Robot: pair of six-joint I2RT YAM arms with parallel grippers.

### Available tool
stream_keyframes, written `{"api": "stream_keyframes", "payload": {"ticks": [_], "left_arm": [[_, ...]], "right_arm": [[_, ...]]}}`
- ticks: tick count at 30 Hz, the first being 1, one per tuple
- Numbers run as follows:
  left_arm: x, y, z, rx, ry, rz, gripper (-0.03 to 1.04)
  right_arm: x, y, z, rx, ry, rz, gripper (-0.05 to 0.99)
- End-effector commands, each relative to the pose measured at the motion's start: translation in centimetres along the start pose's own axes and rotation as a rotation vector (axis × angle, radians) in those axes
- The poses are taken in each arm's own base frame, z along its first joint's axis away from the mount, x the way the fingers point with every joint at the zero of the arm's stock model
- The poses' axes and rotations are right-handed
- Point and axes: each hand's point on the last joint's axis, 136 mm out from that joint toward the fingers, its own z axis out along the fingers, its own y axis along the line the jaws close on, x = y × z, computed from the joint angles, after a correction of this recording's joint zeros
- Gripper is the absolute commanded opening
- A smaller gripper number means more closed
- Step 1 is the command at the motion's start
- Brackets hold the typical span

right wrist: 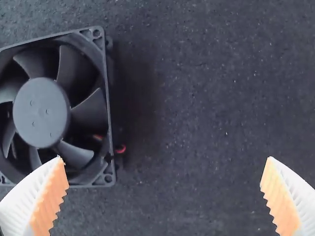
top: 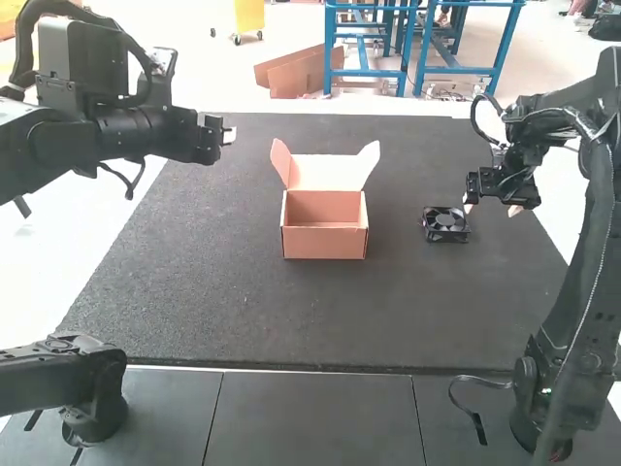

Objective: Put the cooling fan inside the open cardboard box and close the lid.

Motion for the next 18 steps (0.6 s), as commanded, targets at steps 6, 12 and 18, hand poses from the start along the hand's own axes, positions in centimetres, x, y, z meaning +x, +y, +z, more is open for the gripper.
{"api": "stream_keyframes", "payload": {"ticks": [6, 12, 18], "left_arm": [[-0.1, -0.3, 0.1, 0.014, 0.001, -0.008, 0.97], [-0.1, -0.3, 0.1, 0.012, 0.002, -0.009, 0.97], [-0.1, -0.2, 0.1, 0.010, 0.002, -0.009, 0.97]], "right_arm": [[-1.8, 0.4, 0.8, -0.009, -0.018, -0.021, 0.90], [-1.6, 0.4, 1.9, -0.010, 0.003, -0.020, 0.90], [-1.4, 0.5, 2.8, -0.013, 0.020, -0.020, 0.90]]}}
